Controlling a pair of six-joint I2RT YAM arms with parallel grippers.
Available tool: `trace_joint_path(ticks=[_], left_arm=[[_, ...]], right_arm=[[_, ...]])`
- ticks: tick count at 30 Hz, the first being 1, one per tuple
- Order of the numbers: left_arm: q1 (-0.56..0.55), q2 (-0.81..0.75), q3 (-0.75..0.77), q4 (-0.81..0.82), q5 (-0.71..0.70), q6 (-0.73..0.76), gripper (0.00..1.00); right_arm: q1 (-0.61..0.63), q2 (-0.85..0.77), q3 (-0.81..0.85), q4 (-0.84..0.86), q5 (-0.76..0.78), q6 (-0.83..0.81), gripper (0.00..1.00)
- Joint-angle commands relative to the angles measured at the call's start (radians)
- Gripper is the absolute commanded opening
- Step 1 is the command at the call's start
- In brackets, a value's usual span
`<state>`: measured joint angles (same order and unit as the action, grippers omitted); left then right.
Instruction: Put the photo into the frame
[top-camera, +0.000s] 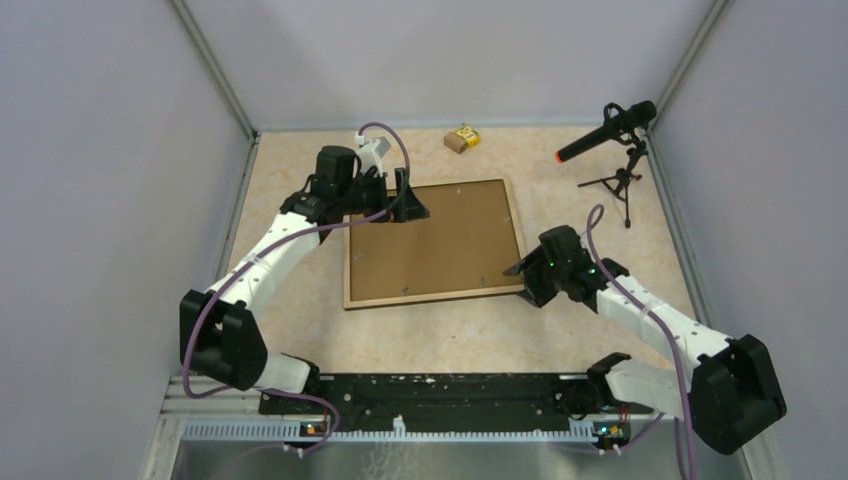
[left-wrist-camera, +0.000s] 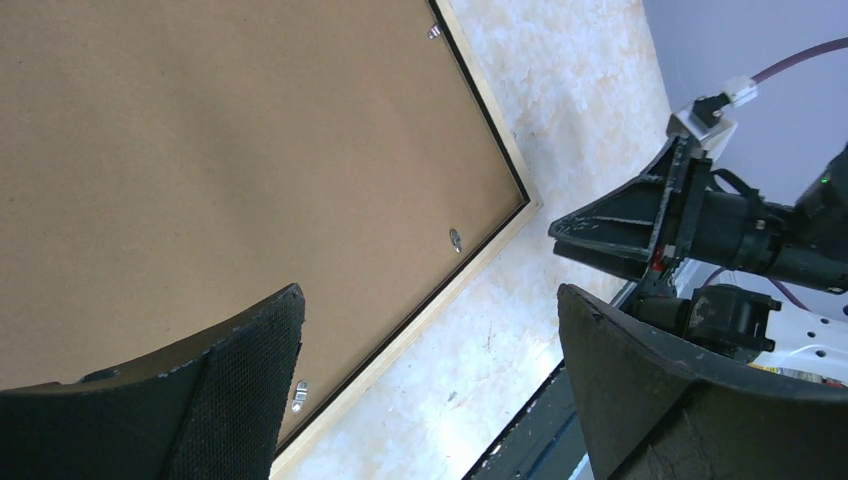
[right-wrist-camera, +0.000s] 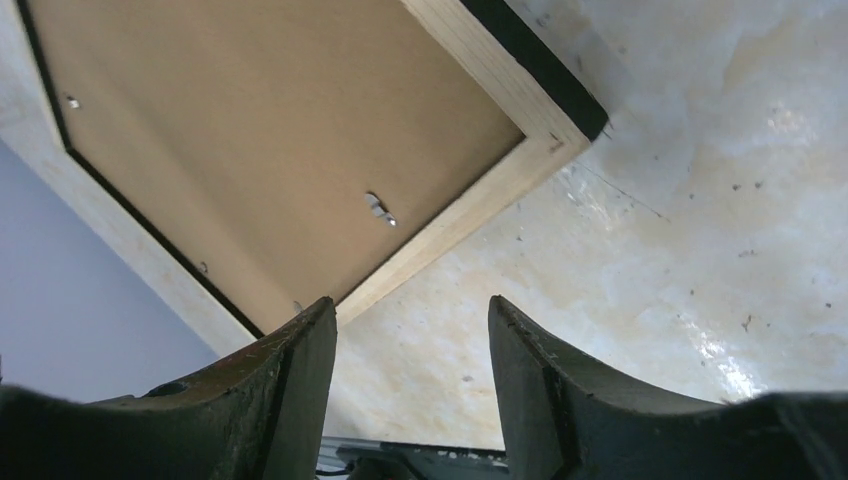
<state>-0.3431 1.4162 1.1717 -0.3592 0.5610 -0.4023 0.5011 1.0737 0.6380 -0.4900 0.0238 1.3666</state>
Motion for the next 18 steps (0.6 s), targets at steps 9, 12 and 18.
trace_joint_path(ticks=[9,12,18], left_arm=[[0.004,-0.018,-0.002,0.036,0.016,-0.009,0.98],[0.004,-0.019,-0.001,0.037,0.02,-0.008,0.98],[0.004,-0.013,0.0,0.035,0.031,-0.009,0.98]], right_arm=[[0.022,0.186,-0.026,0.114,-0.125,0.265,0.52],[0.022,0.227,-0.056,0.238,-0.165,0.287,0.5],[0.023,0.307,-0.008,0.167,-0.142,0.285,0.46]])
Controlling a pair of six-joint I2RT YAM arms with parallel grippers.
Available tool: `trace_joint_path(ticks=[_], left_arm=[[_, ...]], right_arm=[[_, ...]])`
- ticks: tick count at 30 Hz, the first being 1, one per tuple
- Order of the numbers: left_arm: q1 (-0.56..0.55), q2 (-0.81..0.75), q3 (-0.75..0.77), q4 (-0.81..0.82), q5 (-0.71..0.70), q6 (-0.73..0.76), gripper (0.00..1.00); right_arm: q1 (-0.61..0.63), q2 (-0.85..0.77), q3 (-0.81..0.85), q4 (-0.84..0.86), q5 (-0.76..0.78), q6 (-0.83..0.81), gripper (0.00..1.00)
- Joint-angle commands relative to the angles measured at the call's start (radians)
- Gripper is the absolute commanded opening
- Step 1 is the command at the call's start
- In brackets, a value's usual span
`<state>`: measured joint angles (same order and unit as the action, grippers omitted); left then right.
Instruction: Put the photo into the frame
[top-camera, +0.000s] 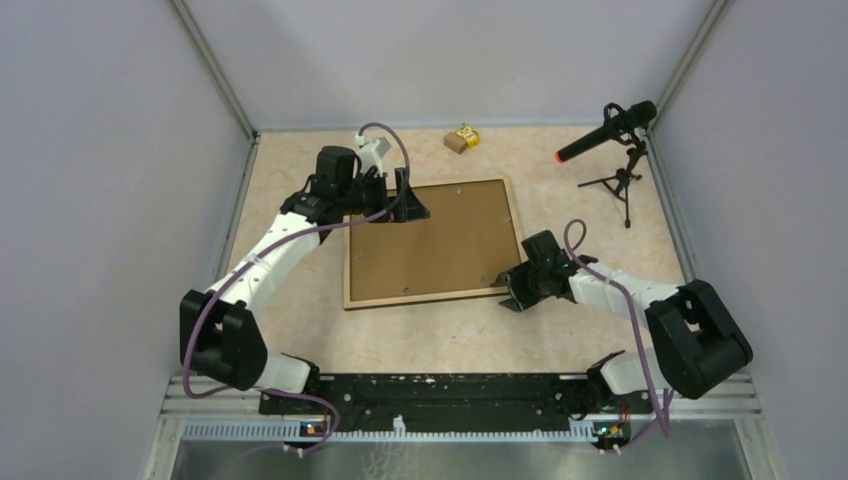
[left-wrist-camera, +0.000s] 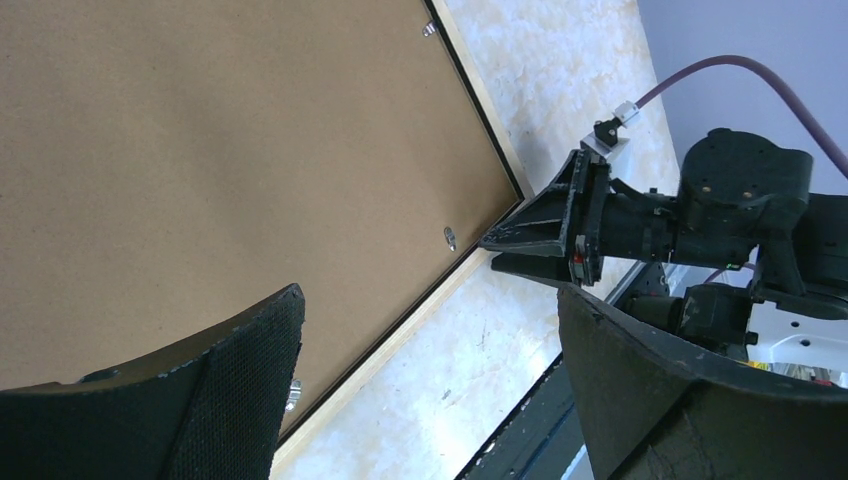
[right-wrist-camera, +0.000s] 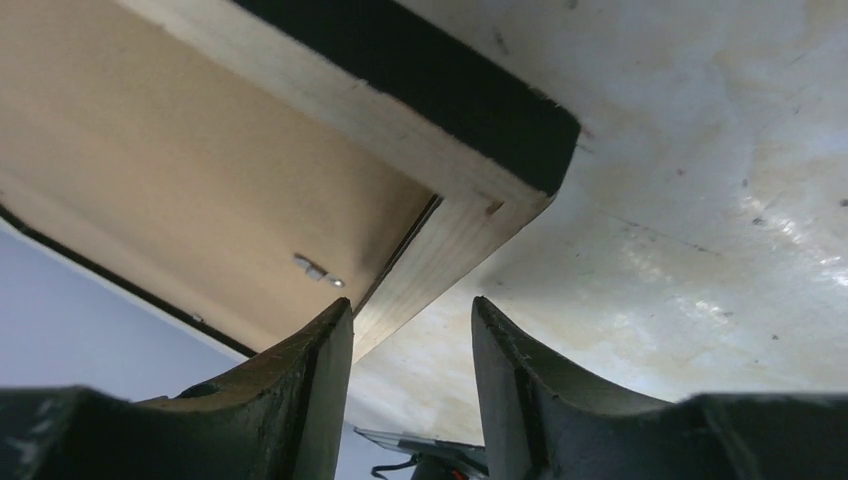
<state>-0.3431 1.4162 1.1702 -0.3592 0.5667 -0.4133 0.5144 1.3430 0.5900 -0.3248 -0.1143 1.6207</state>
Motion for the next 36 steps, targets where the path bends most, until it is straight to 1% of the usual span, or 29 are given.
trace_joint_path(ticks=[1,4,9,11,16,20,24,29,32,36], left_arm=[[0.005,-0.011,0.002,0.035,0.025,0.002,0.98],[0.006,-0.008,0.001,0.034,0.027,0.0,0.98],[0.008,-0.004,0.002,0.034,0.028,0.002,0.98],[0.008,-0.003,0.001,0.034,0.028,0.002,0.98],[0.009,0.001,0.0,0.034,0.026,0.002,0.98],[0.01,0.001,0.0,0.036,0.027,0.001,0.98],[0.012,0.001,-0.001,0.037,0.025,0.001,0.98],[0.012,0.002,-0.003,0.04,0.028,-0.001,0.98],[0.012,0.002,-0.006,0.042,0.024,-0.001,0.98],[0.013,0.003,-0.006,0.042,0.025,-0.002,0.98]], right_arm=[[0.009,0.047,0.043,-0.005,0.004,0.033,0.44],[0.008,0.08,0.036,-0.008,0.004,0.049,0.38],[0.009,0.13,0.04,-0.017,0.002,0.037,0.22],[0.007,0.145,0.058,-0.067,0.028,0.008,0.17],[-0.003,0.168,0.115,-0.208,0.16,-0.103,0.0],[-0.024,0.169,0.16,-0.267,0.3,-0.24,0.0],[-0.034,0.192,0.258,-0.414,0.488,-0.34,0.0],[-0.036,0.247,0.35,-0.45,0.569,-0.523,0.0],[-0.036,0.293,0.382,-0.516,0.646,-0.573,0.0],[-0.036,0.31,0.349,-0.44,0.691,-0.738,0.0]])
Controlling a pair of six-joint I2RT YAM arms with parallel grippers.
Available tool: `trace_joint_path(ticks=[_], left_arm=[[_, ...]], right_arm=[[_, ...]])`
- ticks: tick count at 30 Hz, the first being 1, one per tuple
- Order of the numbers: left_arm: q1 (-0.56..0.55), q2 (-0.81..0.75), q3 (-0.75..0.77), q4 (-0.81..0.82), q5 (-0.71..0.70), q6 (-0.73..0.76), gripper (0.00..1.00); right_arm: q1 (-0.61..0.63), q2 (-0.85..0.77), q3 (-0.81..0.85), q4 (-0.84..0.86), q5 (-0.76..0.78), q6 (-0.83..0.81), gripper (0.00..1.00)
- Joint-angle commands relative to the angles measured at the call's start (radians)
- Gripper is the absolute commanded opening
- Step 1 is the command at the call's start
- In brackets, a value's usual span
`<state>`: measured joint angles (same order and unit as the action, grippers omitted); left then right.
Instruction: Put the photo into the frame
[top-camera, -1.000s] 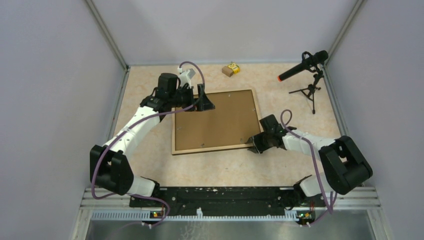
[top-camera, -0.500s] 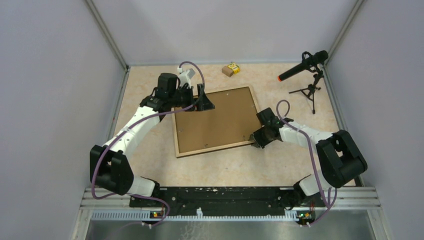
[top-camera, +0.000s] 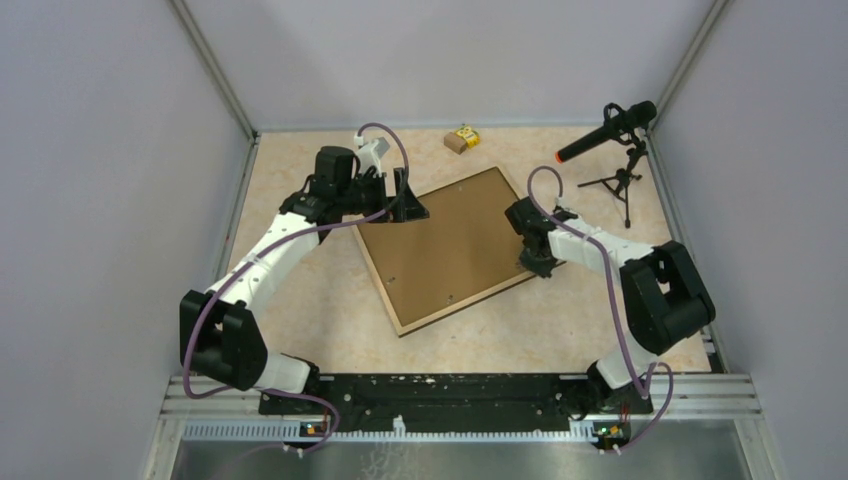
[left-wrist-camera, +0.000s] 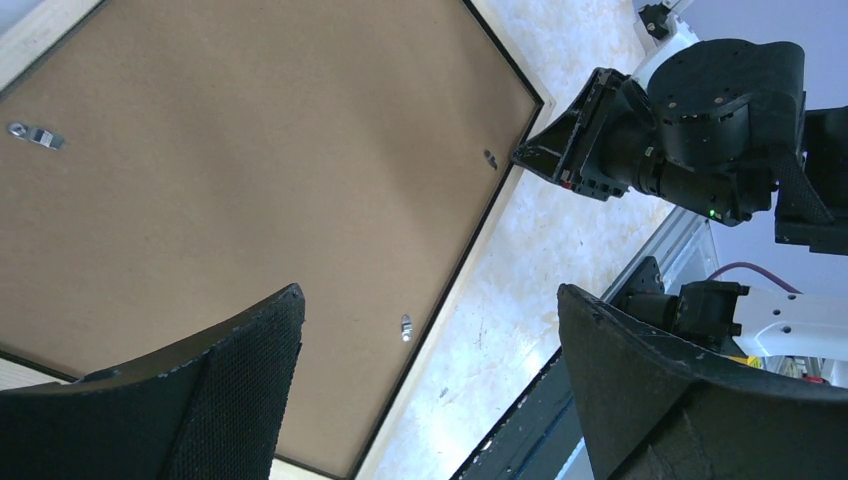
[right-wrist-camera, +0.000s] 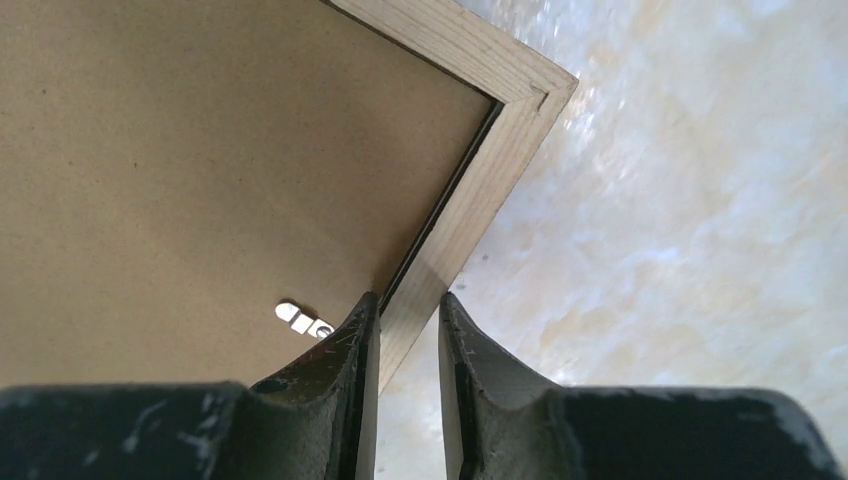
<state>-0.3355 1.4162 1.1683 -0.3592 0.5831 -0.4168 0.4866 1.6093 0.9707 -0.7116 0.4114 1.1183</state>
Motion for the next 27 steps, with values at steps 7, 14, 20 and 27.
trace_joint_path(ticks=[7,14,20,27], left_arm=[[0.006,0.006,-0.006,0.046,0.009,-0.001,0.98],[0.008,0.005,-0.008,0.046,0.007,0.001,0.99],[0.008,0.009,-0.006,0.046,0.008,0.002,0.98],[0.064,0.044,-0.011,0.047,-0.033,0.014,0.98]], right_arm=[[-0.008,-0.013,-0.121,0.219,0.073,-0.522,0.0],[-0.011,0.036,-0.056,0.286,-0.039,-0.753,0.0],[-0.011,0.027,-0.079,0.35,-0.008,-0.89,0.0],[-0.008,-0.054,-0.091,0.375,0.052,-0.844,0.0]])
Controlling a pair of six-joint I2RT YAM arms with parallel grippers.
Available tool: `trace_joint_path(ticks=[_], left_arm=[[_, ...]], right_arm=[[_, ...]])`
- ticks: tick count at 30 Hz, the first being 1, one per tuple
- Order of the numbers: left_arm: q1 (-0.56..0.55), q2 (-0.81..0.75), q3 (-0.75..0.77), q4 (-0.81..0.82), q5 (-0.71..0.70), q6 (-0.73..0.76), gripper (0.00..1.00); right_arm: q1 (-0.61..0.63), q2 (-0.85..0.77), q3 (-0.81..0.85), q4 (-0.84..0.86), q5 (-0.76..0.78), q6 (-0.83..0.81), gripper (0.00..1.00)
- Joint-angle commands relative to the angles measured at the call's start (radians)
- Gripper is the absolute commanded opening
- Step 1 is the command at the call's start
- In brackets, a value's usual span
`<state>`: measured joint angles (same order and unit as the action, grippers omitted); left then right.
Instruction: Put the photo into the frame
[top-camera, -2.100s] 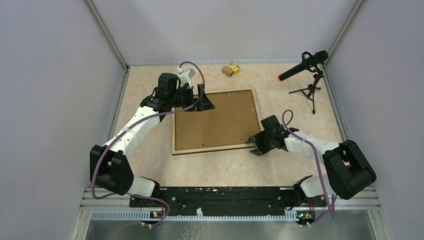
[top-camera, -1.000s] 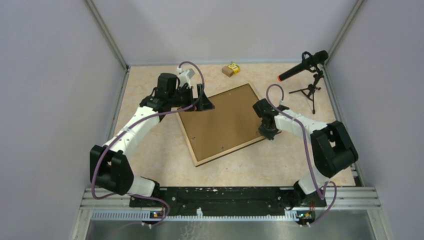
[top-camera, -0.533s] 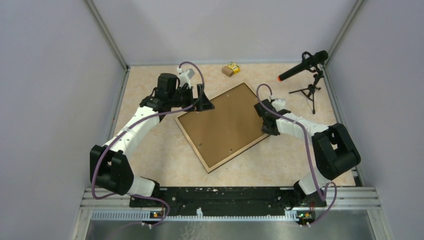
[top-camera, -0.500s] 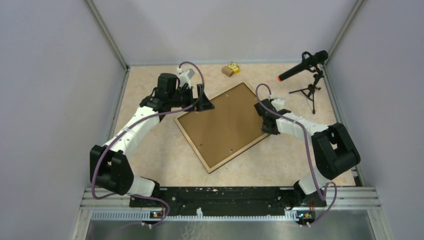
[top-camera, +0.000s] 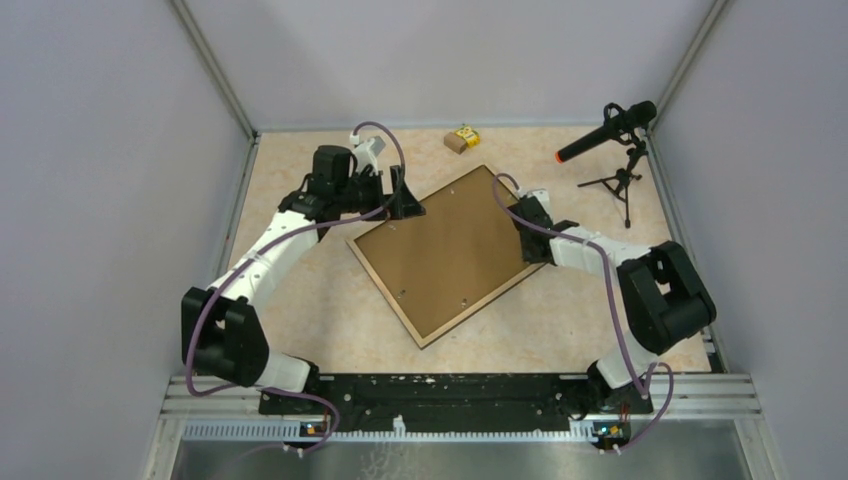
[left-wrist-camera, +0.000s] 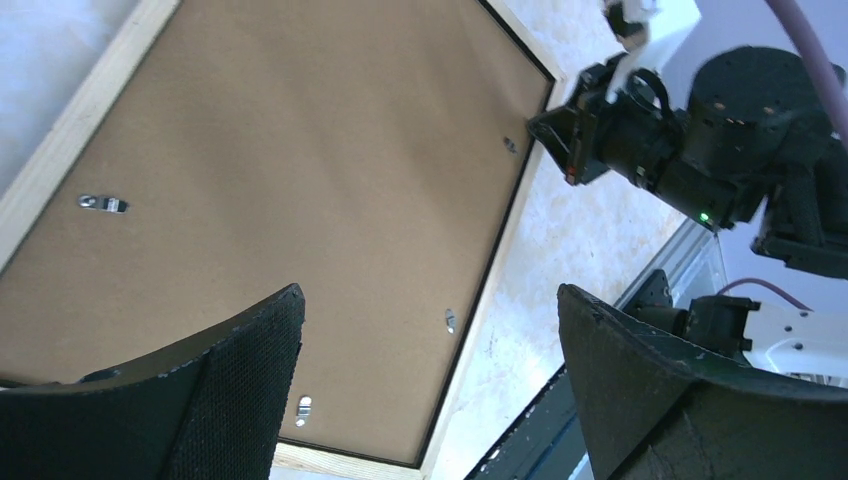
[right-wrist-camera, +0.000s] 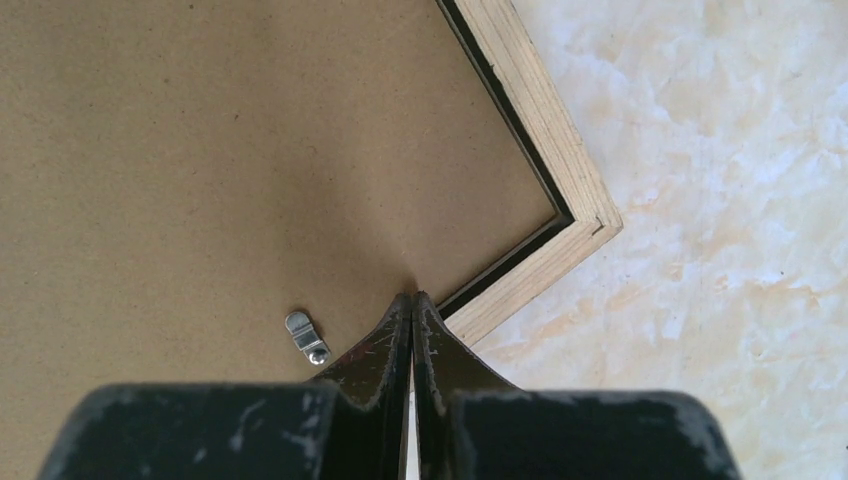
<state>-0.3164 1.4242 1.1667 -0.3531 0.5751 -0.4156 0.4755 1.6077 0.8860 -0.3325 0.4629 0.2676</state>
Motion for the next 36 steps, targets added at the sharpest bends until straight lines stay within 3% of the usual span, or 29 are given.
trace_joint_path(ticks=[1,2,7,13,15,19,20,31,36], left_arm=[[0.062,0.05,-0.009,0.041,-0.02,0.009,0.98],[0.083,0.065,-0.007,0.038,-0.013,0.006,0.98],[0.173,0.129,-0.002,0.037,-0.013,0.002,0.98],[0.18,0.242,0.087,-0.055,-0.125,0.079,0.98],[0.182,0.294,0.113,-0.075,-0.147,0.086,0.98],[0.184,0.381,0.162,-0.095,-0.177,0.093,0.98],[0.185,0.397,0.172,-0.094,-0.186,0.099,0.98],[0.195,0.49,0.2,-0.074,-0.149,0.123,0.98],[0.197,0.519,0.209,-0.105,-0.183,0.111,0.98]], right_arm=[[0.003,-0.058,0.01,-0.032,-0.013,0.038,0.0],[0.002,-0.062,0.031,-0.074,-0.009,0.086,0.01],[0.003,-0.088,0.093,-0.265,0.032,0.284,0.27],[0.003,-0.177,0.038,-0.289,-0.199,0.403,0.29],[0.003,-0.243,-0.027,-0.244,-0.234,0.423,0.42],[0.0,-0.412,-0.174,-0.104,-0.277,0.398,0.8],[-0.001,-0.435,-0.188,-0.091,-0.28,0.393,0.84],[-0.019,-0.398,-0.218,-0.103,-0.291,0.477,0.97],[-0.078,-0.389,-0.258,-0.057,-0.377,0.528,0.99]])
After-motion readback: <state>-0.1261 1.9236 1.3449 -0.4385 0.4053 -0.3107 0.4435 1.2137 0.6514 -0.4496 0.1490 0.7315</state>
